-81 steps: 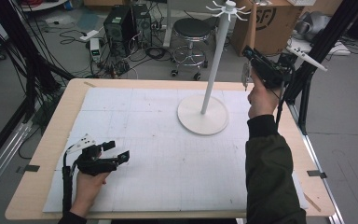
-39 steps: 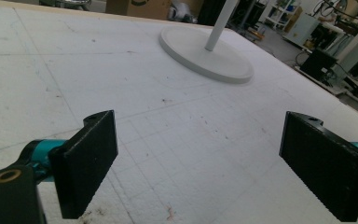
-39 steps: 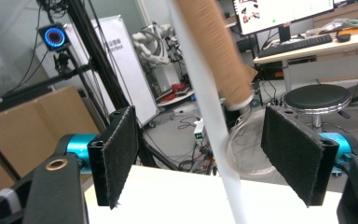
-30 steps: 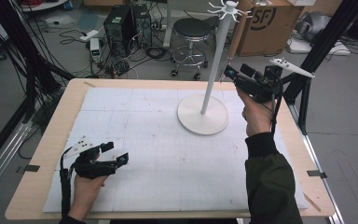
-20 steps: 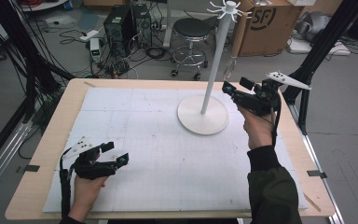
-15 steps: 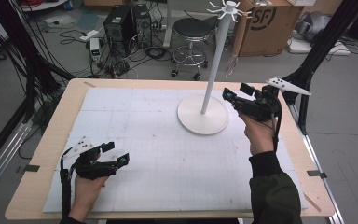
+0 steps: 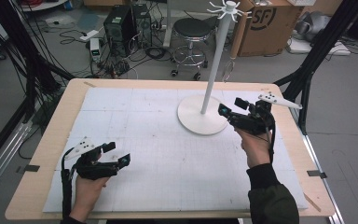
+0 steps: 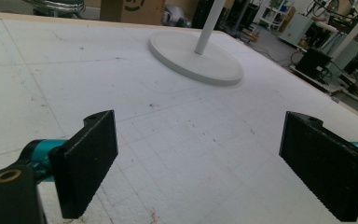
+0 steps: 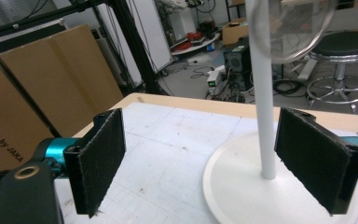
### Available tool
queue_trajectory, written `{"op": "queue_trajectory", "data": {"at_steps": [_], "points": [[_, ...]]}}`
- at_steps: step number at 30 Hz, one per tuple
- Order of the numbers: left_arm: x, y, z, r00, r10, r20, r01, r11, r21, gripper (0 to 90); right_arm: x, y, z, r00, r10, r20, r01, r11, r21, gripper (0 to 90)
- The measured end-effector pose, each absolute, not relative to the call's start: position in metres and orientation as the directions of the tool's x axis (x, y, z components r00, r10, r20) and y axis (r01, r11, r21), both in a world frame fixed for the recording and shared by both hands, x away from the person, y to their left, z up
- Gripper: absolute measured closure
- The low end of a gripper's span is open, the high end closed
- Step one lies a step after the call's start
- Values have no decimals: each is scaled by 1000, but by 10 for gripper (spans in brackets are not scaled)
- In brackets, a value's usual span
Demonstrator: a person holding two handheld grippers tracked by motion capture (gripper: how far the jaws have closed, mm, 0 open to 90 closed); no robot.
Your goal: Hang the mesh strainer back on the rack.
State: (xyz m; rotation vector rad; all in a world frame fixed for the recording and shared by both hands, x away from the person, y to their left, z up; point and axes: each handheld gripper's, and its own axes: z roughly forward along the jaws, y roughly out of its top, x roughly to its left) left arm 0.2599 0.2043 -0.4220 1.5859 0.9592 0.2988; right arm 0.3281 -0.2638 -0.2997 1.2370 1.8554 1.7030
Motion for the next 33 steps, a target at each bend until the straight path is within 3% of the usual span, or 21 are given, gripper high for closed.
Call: {"op": "queue_trajectory", "data": {"at_steps": [14,33], "points": [[260,203,-422,632,709,-312,407,38,913,120,314,-266,-331,-571,765,298,406,-53,912,156],[260,202,-423,630,711,-311,412,33,911,121,301,-285,-370,-510,759,405,478,-141,867,151]]}}
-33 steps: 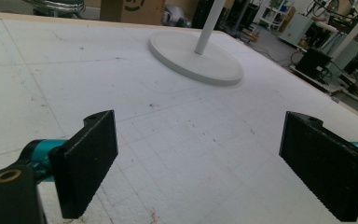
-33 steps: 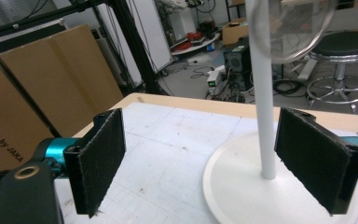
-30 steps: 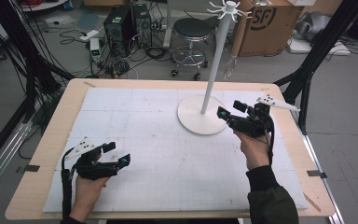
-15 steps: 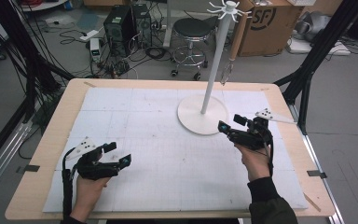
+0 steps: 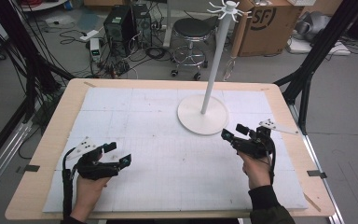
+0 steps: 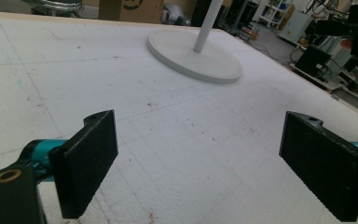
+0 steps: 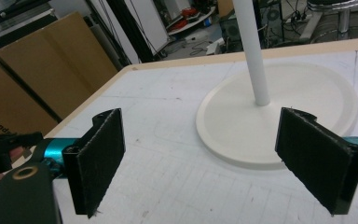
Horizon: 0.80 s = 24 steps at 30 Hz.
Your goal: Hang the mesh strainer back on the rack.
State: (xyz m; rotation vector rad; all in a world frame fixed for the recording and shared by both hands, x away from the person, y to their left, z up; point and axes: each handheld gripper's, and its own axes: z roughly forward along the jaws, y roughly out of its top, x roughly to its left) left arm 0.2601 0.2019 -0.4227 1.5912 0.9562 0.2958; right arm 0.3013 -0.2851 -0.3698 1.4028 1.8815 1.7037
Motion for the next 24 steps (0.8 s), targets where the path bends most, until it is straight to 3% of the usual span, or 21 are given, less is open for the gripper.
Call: {"op": "queue_trajectory", "data": {"at_steps": [24], "points": [[261,199,-425,641,702,-310,414,24,910,120,280,-292,-397,-494,778,390,502,-111,858,152]]}}
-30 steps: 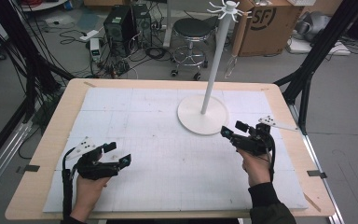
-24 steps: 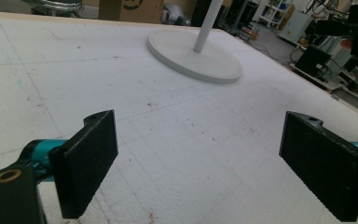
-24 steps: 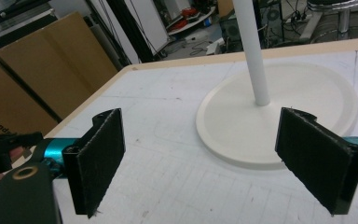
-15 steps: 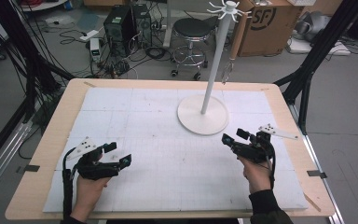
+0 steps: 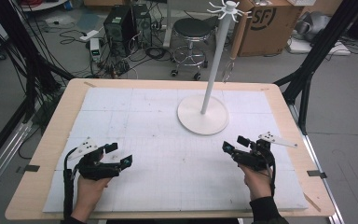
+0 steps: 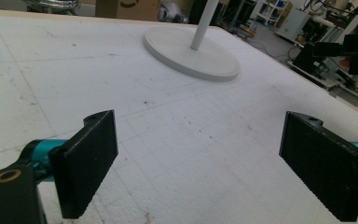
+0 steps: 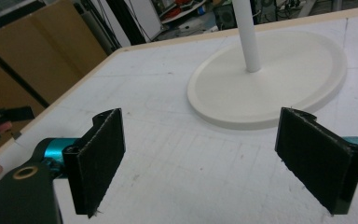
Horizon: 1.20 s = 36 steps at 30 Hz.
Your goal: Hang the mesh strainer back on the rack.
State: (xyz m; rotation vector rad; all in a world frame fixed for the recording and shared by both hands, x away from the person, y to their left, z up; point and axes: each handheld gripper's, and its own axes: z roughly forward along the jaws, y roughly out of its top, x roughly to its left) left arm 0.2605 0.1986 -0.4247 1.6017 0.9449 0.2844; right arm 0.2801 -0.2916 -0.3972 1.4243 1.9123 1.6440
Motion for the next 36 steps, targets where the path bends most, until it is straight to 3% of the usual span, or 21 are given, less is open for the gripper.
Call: {"op": "queue_trajectory", "data": {"at_steps": [36], "points": [[259,195,-433,655,692,-304,416,6,909,120,266,-289,-419,-582,724,370,473,-69,878,153]]}}
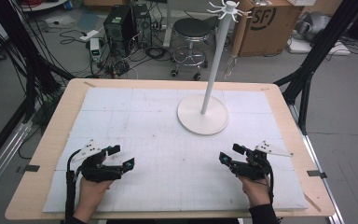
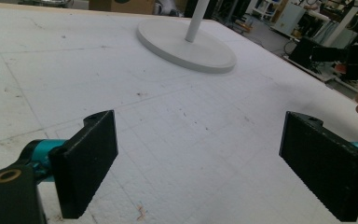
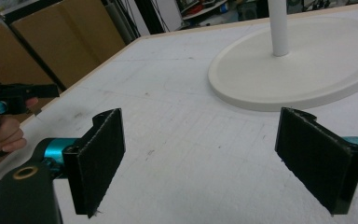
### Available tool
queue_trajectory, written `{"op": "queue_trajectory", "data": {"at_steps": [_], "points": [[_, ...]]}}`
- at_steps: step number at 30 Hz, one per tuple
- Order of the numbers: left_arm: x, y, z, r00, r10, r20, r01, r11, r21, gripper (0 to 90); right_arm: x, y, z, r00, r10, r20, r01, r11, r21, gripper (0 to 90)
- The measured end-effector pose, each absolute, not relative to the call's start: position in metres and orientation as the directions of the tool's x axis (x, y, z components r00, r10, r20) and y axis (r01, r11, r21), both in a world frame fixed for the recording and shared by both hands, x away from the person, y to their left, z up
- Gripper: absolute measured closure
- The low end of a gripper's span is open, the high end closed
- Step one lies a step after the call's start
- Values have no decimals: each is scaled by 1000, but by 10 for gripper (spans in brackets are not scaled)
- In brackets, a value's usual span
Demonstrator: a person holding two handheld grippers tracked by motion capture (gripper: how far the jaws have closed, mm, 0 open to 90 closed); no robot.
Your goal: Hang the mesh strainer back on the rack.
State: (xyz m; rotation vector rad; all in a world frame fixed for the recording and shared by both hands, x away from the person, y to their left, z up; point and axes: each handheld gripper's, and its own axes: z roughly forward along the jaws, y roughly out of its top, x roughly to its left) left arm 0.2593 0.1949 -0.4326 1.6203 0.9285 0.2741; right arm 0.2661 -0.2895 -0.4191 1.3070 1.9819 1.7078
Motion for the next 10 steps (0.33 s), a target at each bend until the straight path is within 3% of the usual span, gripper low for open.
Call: {"op": "queue_trajectory", "data": {"at_steps": [10], "points": [[259,194,-433,656,694,-299,416,-2,909,120,266,-289,-420,-574,727,376,479,-74,875,152]]}}
